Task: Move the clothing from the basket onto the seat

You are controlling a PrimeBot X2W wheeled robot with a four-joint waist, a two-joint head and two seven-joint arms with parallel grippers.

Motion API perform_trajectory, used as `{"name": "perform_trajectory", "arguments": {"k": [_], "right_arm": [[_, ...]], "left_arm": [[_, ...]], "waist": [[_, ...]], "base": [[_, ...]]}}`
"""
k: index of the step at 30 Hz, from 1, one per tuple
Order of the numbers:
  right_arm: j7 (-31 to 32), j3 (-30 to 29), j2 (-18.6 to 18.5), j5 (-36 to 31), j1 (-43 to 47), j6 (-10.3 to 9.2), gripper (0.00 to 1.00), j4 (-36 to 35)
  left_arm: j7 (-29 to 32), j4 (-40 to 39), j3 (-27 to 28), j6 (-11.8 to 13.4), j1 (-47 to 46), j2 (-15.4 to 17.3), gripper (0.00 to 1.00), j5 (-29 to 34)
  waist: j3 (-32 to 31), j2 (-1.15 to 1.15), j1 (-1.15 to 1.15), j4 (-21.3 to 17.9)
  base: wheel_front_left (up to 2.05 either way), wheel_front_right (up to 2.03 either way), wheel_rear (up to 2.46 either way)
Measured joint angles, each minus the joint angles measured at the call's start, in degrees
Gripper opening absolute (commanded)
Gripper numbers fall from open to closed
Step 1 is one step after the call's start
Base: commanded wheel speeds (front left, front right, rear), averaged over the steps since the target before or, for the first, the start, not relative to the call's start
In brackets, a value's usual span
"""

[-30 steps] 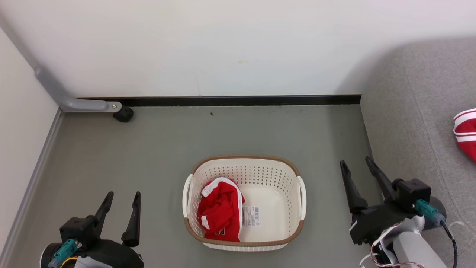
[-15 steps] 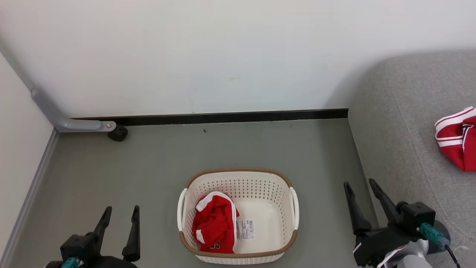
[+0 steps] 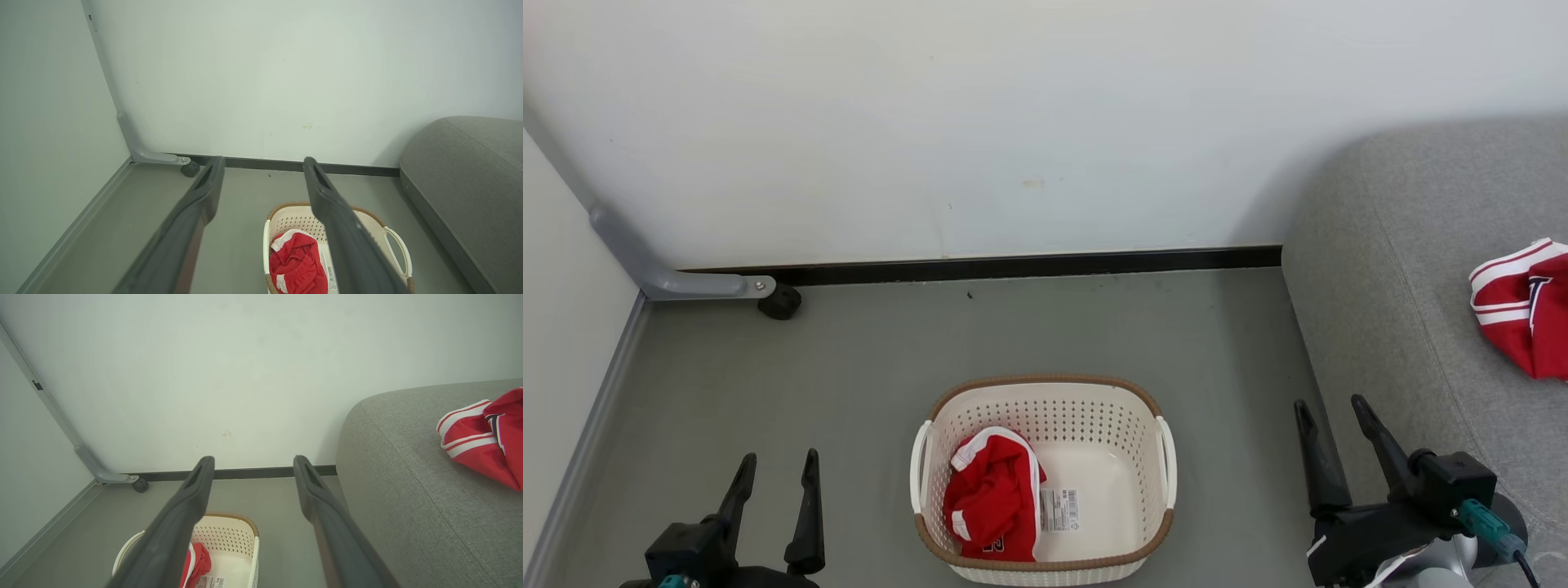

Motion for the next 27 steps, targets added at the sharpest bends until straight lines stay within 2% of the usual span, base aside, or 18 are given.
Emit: {"name": "perform_trajectory", "arguments": {"k": [7,23,27], "right_arm": [[0.0,0.0,0.0,0.0,0.1,-0.52,1.0,-0.9],[0.0,1.0,0.0,-0.3,0.0,-1.54,1.0,-3.7],[0.0,2.0,0.0,-0.5,-0.5,-2.33,1.0,-4.2]], "left_arm": [[0.0,-0.7,0.8,-0.2,0.9,-0.5,1.0,0.7],[0.0,-2.2,1.8,-3.1,1.2,-2.1,1.0,1.2],[0.0,-1.9,1.6,-3.8,1.0,-2.5,1.0,1.3]], "waist": [[0.3,0.0,0.0,0.1],[4.5,0.0,0.0,-0.1],[6.2,0.0,0.0,-0.2]], "base": [[0.0,0.0,0.0],[0.0,0.0,0.0],[0.0,0.0,0.0]]}}
